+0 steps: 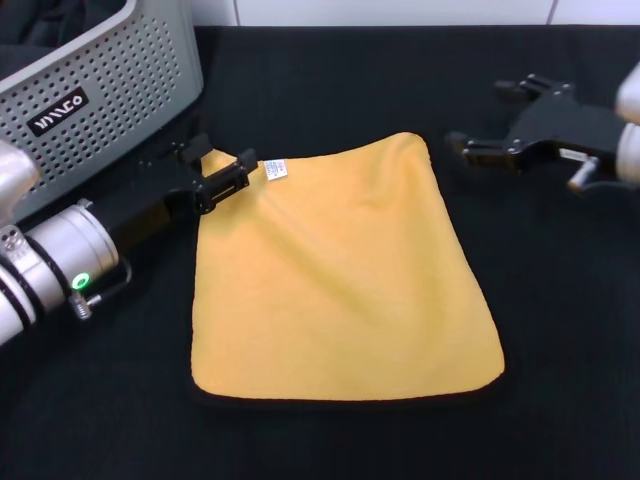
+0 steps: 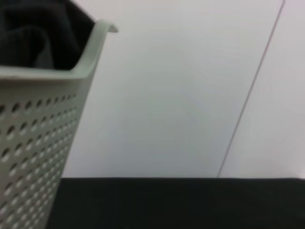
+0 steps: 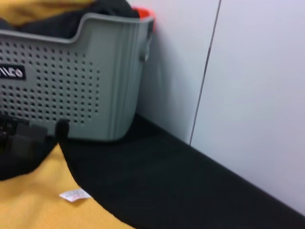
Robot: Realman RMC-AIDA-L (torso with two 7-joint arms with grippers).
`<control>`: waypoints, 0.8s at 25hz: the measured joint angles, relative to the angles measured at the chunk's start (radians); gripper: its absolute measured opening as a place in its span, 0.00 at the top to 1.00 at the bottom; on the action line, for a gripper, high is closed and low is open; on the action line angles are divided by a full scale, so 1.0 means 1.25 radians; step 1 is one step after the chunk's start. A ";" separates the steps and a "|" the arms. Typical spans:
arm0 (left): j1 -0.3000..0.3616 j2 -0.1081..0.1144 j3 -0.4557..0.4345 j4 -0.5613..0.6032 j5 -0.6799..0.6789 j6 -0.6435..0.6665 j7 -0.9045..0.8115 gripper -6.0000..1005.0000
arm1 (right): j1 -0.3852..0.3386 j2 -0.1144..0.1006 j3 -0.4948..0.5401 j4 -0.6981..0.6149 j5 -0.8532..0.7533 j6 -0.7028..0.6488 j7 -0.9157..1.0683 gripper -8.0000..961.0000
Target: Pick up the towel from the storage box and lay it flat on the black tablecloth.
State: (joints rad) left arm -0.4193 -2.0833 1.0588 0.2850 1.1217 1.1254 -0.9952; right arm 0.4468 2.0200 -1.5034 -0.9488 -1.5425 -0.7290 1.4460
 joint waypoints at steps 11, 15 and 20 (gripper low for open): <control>0.032 0.028 0.001 0.045 0.177 0.332 -0.114 0.24 | -0.163 -0.004 0.113 -0.181 0.009 -0.451 -0.092 0.08; 0.034 0.028 0.001 0.140 0.262 0.478 -0.178 0.28 | -0.161 -0.004 0.205 -0.182 0.017 -0.727 -0.093 0.08; 0.039 0.024 0.001 0.260 0.310 0.604 -0.233 0.31 | -0.161 -0.003 0.311 -0.183 0.033 -0.954 -0.088 0.09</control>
State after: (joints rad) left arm -0.3707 -2.0534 1.0600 0.6103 1.5091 1.8806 -1.2866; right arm 0.2453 2.0163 -1.1151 -1.1779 -1.5012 -1.9212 1.3359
